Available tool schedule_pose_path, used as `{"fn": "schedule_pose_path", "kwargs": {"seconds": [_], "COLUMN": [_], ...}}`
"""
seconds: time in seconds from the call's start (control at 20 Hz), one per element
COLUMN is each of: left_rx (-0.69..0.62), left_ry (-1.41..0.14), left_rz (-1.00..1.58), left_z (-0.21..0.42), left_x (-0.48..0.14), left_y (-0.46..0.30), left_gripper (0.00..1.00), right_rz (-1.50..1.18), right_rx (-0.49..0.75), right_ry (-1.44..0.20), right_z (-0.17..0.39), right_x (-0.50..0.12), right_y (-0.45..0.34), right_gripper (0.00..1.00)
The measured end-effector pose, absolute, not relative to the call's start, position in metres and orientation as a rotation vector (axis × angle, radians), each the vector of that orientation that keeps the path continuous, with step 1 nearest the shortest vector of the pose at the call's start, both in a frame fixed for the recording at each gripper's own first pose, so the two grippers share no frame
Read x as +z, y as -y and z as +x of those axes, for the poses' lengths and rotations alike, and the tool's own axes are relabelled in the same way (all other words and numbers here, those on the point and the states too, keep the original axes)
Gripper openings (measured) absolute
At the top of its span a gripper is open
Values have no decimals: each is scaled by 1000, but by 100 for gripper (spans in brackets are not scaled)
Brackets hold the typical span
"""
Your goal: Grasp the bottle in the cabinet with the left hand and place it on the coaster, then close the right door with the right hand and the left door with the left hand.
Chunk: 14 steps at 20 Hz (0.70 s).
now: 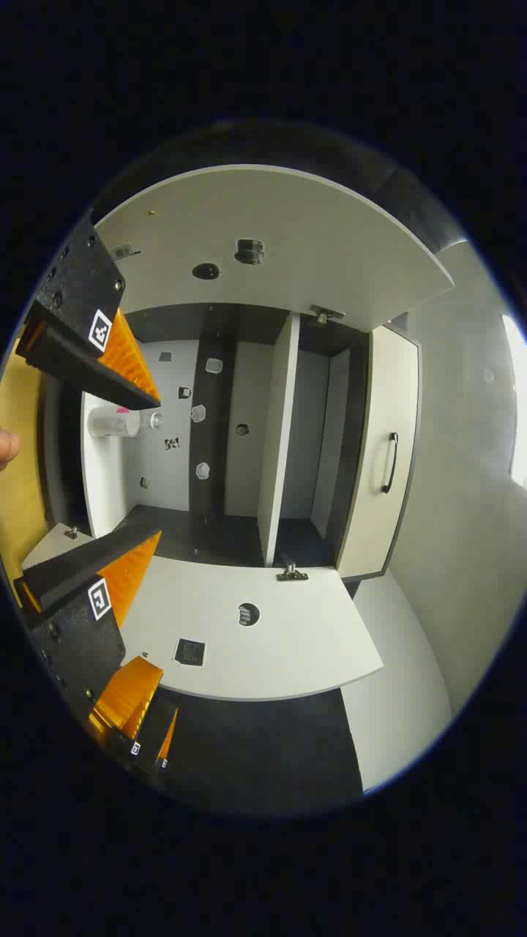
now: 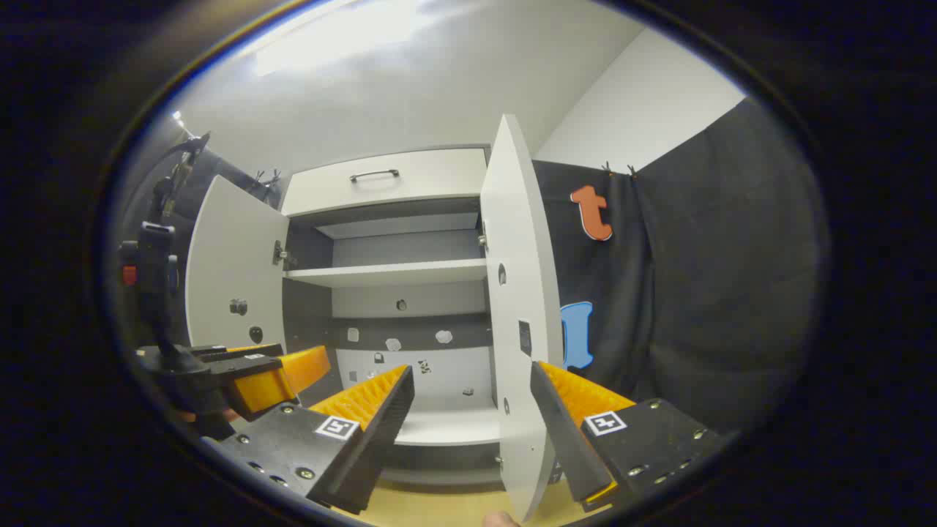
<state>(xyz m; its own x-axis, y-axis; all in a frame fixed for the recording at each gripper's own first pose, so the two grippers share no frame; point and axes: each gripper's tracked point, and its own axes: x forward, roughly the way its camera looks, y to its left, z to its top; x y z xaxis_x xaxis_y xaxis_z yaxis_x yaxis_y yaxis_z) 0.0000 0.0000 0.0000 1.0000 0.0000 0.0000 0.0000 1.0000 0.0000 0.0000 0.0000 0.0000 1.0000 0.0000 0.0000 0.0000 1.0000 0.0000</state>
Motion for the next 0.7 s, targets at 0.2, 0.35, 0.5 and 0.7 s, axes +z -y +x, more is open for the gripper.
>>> {"fn": "schedule_pose_path", "kwargs": {"seconds": [0.2, 0.35, 0.5, 0.7], "left_rx": [18, 38, 41, 56], "left_ry": [-1, 3, 1, -10], "left_rz": [-31, -50, -44, -43], "left_z": [-3, -6, -9, -11], "left_x": [2, 4, 3, 0], "left_y": [-10, -16, -15, -18], "left_gripper": [96, 100, 96, 96], "right_rz": [-33, -20, -33, -29], "right_rx": [10, 28, 37, 47], "right_ry": [5, -17, -14, -13], "right_z": [4, 3, 6, 4], "right_x": [4, -1, 0, 1], "right_y": [-2, -9, -13, -17], "right_gripper": [93, 94, 94, 94]}}
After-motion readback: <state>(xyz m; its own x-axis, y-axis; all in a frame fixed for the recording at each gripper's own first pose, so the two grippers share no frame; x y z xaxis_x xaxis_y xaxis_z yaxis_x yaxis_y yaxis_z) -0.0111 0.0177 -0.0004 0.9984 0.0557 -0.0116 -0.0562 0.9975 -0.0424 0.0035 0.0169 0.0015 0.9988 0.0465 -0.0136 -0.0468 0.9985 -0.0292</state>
